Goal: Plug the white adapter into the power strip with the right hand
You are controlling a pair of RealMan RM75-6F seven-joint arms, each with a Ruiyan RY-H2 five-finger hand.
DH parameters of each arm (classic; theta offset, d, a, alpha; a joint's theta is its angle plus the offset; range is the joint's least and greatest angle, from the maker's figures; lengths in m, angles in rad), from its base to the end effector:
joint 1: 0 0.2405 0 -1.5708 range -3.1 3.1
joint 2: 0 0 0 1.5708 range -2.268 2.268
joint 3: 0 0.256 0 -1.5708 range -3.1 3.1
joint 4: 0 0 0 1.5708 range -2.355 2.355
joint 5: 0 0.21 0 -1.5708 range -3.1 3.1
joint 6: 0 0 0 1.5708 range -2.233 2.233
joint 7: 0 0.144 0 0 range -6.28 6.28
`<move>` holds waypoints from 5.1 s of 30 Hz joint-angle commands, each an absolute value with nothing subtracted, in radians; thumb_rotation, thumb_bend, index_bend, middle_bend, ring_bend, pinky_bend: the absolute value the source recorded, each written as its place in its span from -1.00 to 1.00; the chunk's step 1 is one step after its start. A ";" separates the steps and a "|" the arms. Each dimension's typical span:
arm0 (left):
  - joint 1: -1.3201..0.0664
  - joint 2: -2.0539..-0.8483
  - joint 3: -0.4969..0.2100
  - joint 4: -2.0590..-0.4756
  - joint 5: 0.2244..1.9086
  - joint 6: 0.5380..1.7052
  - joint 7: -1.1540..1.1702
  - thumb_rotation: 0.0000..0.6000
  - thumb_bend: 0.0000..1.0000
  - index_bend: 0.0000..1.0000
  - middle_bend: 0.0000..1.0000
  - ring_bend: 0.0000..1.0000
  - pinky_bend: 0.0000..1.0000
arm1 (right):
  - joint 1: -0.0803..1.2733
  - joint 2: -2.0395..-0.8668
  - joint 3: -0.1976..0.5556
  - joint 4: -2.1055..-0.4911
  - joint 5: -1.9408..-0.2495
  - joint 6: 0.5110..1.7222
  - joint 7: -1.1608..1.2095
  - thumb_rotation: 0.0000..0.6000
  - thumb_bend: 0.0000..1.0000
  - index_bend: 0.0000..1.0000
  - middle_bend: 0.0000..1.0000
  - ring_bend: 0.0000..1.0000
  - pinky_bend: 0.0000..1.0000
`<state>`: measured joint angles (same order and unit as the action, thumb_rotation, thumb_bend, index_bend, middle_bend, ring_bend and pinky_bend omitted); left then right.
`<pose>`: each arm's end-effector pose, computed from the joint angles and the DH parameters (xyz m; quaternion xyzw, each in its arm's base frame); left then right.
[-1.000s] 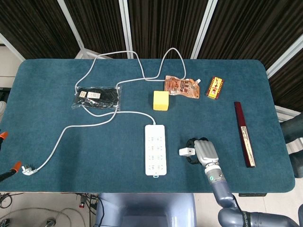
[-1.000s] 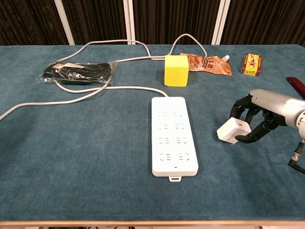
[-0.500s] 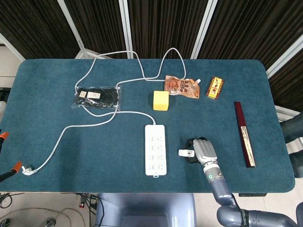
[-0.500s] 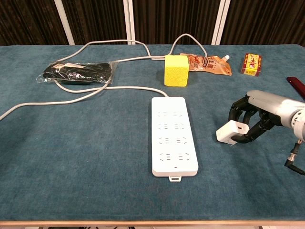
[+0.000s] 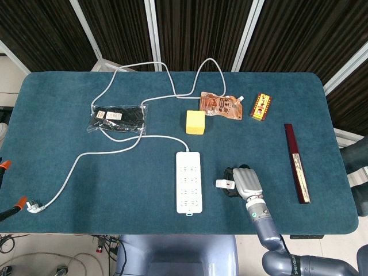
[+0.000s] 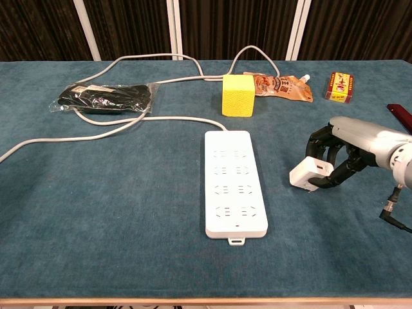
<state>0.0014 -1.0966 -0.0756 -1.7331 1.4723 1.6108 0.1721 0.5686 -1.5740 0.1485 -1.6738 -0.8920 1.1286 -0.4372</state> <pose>-0.2989 0.1578 0.1775 -0.5535 -0.3551 -0.3753 0.6532 -0.1838 -0.2853 -0.0210 0.6478 -0.5182 0.3373 0.4451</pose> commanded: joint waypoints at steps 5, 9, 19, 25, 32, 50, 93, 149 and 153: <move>0.000 -1.097 -0.075 -1.733 1.471 1.608 0.172 1.00 -0.66 -0.77 -0.92 -1.00 -1.00 | 0.597 -1.533 0.138 -1.709 -0.893 1.102 -0.505 1.00 0.07 0.48 0.12 -0.04 -0.64; 0.000 -1.097 -0.075 -1.732 1.471 1.608 0.170 1.00 -0.66 -0.77 -0.92 -1.00 -1.00 | 0.611 -1.524 0.150 -1.725 -0.874 1.101 -0.529 1.00 0.09 0.51 0.15 0.10 -0.39; 0.000 -1.097 -0.075 -1.733 1.469 1.607 0.173 1.00 -0.66 -0.77 -0.92 -1.00 -1.00 | 0.660 -1.518 0.185 -1.752 -0.799 1.115 -0.615 1.00 0.14 0.56 0.23 0.43 0.40; 0.000 -1.099 -0.074 -1.734 1.471 1.606 0.179 1.00 -0.66 -0.77 -0.92 -1.00 -1.00 | 0.706 -1.518 0.209 -1.779 -0.752 1.132 -0.691 1.00 0.24 0.56 0.24 0.62 0.62; -0.001 -1.100 -0.073 -1.734 1.471 1.605 0.183 1.00 -0.66 -0.77 -0.92 -1.00 -1.00 | 0.775 -1.515 0.247 -1.837 -0.634 1.157 -0.801 1.00 0.32 0.56 0.24 0.69 0.65; -0.001 -1.100 -0.074 -1.733 1.468 1.604 0.181 1.00 -0.66 -0.77 -0.92 -1.00 -1.00 | 1.015 -1.455 0.352 -1.946 -0.110 1.127 -1.004 1.00 0.33 0.56 0.28 0.71 0.65; -0.003 -1.097 -0.078 -1.730 1.457 1.600 0.174 1.00 -0.66 -0.77 -0.92 -1.00 -1.00 | 1.228 -1.599 0.338 -1.644 -0.010 1.103 -0.945 1.00 0.33 0.58 0.30 0.71 0.65; -0.006 -1.099 -0.079 -1.727 1.453 1.598 0.178 1.00 -0.66 -0.77 -0.92 -1.00 -1.00 | 1.256 -1.576 0.311 -1.656 0.037 1.095 -0.950 1.00 0.33 0.60 0.31 0.71 0.65; -0.006 -1.099 -0.079 -1.726 1.453 1.597 0.179 1.00 -0.66 -0.77 -0.92 -1.00 -1.00 | 1.258 -1.575 0.311 -1.656 0.038 1.098 -0.952 1.00 0.33 0.61 0.31 0.71 0.65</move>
